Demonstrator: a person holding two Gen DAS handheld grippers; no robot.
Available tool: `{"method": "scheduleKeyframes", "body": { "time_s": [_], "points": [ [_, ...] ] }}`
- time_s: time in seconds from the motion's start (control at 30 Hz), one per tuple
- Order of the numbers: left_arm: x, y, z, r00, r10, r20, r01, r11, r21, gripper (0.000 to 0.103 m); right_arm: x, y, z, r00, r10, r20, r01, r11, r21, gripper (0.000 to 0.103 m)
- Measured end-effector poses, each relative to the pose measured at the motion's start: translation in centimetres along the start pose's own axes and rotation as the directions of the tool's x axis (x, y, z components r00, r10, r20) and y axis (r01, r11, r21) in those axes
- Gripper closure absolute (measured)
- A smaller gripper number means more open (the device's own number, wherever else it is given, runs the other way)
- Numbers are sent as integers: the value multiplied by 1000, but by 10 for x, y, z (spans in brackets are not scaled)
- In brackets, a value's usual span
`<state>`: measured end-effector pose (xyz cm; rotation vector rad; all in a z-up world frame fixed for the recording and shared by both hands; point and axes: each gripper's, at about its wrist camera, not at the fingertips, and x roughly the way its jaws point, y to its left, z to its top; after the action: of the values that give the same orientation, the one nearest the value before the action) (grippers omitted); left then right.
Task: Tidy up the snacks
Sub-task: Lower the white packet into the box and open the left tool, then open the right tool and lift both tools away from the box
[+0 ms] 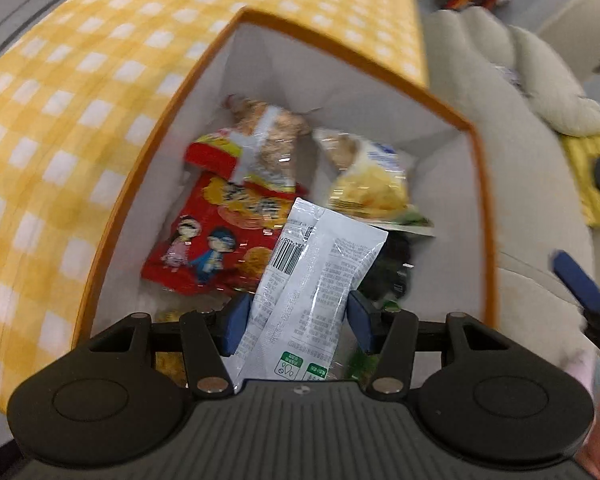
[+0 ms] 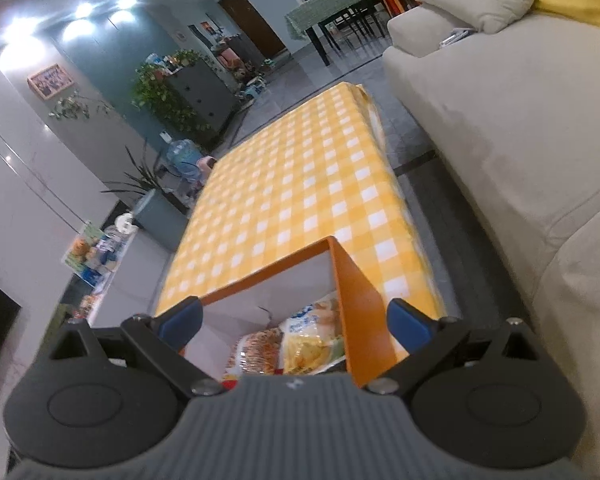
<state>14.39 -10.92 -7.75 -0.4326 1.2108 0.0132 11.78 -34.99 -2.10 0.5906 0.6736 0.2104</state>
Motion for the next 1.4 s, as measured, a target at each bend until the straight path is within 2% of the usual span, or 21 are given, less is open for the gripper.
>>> {"method": "scheduleKeyframes", "body": {
  "time_s": [0.1,0.3,0.73,0.87,1.0,1.1,1.2,1.3,1.4],
  "points": [
    [12,-2,5,999,37,0,-36,998,-41,42,3,-1,2,1000,-5,-4,5,1000,1,7],
    [28,-12,16,998,66,8,-66,997,-36,42,12,-8,1,999,5,-36,-4,1000,30,7],
    [41,-29,25,994,104,31,-105,994,21,42,20,-15,-2,998,10,-68,-6,998,60,7],
    [42,-38,23,990,136,44,-138,989,59,42,21,-15,-2,997,8,-74,-3,998,61,7],
    [41,-40,23,989,133,59,-138,987,84,38,18,-15,-2,998,2,-71,3,998,60,7],
    [37,-41,26,993,107,45,-112,985,127,23,18,-16,-2,997,-14,-73,19,998,66,7],
    [21,-41,26,993,103,51,-109,985,136,16,15,-17,-2,997,-32,-69,36,997,64,7],
    [0,-45,23,994,79,75,-91,983,157,15,7,-16,-1,997,-56,-47,59,995,79,7],
    [-34,-48,14,993,32,112,-56,973,224,15,-4,-12,1,997,-79,-18,81,993,82,3]
  ]
}}
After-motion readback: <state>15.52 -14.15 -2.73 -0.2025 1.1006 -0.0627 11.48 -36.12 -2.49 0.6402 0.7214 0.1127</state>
